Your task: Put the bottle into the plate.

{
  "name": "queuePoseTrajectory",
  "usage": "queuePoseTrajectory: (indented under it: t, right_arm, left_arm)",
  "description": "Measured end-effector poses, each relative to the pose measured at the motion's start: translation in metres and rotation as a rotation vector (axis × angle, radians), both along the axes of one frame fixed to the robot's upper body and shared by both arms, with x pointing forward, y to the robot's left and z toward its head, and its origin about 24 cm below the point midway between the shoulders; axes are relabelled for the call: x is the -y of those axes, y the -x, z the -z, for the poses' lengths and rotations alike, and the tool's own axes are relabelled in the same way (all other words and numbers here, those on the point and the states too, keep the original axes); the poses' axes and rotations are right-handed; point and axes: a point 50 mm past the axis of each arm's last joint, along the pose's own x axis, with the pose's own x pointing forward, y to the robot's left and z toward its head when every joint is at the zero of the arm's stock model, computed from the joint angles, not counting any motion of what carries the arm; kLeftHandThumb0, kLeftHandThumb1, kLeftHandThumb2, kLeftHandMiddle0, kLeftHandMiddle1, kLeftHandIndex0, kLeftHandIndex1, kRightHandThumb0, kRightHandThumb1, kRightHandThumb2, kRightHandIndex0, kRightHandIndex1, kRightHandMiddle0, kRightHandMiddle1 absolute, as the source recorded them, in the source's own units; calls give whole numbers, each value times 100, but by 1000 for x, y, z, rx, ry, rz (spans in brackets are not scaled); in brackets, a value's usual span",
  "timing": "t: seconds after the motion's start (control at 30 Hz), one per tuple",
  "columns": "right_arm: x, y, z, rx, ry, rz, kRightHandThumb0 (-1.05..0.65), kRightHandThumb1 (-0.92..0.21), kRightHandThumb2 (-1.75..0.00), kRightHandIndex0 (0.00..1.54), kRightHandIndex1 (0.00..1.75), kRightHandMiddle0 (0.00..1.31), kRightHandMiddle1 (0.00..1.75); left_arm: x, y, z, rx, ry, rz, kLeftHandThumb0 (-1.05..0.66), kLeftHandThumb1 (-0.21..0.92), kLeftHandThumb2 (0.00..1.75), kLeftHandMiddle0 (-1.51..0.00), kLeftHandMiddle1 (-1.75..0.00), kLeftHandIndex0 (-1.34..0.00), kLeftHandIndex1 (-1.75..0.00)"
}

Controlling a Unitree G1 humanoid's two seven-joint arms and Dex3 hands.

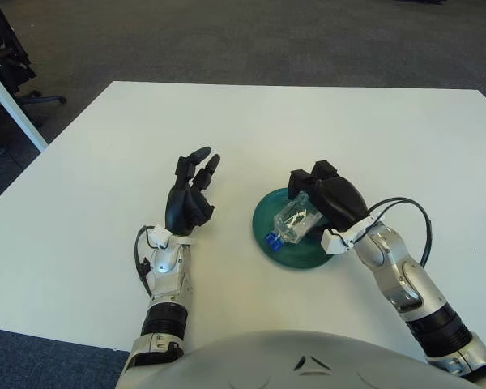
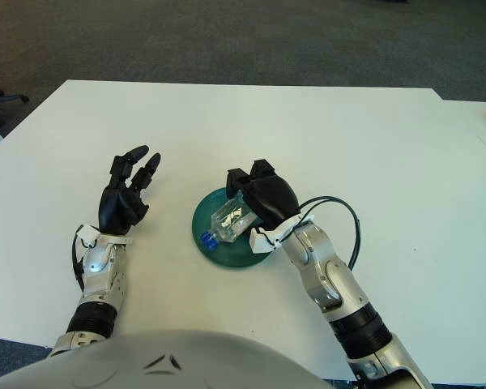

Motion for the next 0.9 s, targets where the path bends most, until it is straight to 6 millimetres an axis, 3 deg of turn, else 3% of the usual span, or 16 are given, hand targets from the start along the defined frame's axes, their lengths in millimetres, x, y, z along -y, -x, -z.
queuePoseTrajectory:
  t: [0.47,0.53,0.57,0.63,0.73,0.83,0.9]
  right_arm:
    - [-2,1,2,-30,-47,11,0,5,-166,94,153,69,175]
    - [-3,1,2,-37,-67,8,-8,-19,-140,67,156,56,174]
    - [-3,1,3,-43,-83,0,-19,-38,-116,48,149,49,171]
    - [-3,2,3,-54,-104,-20,-58,-67,-69,28,112,25,159]
    - [-2,3,4,-59,-102,-54,-89,-84,-57,13,49,8,92]
    - [0,5,6,-51,-70,-93,-100,-89,-59,4,16,3,40]
    - [2,6,7,-32,-36,-122,-102,-91,-62,2,8,1,21]
  left_arm:
    - [0,0,0,4,-2,-1,-66,92,103,-44,-2,0,-96]
    - [0,0,0,4,-2,-1,-67,92,103,-43,-2,0,-96]
    - [0,0,0,4,-2,0,-67,92,103,-43,-2,0,-96]
    - [0,0,0,4,-3,1,-69,92,103,-42,-1,0,-95]
    - [0,0,-1,6,-5,2,-72,92,103,-41,-1,0,-93]
    - [0,1,-1,14,-10,2,-77,92,103,-40,0,0,-91]
    - [-1,1,-2,23,-18,2,-79,92,102,-39,0,0,-91]
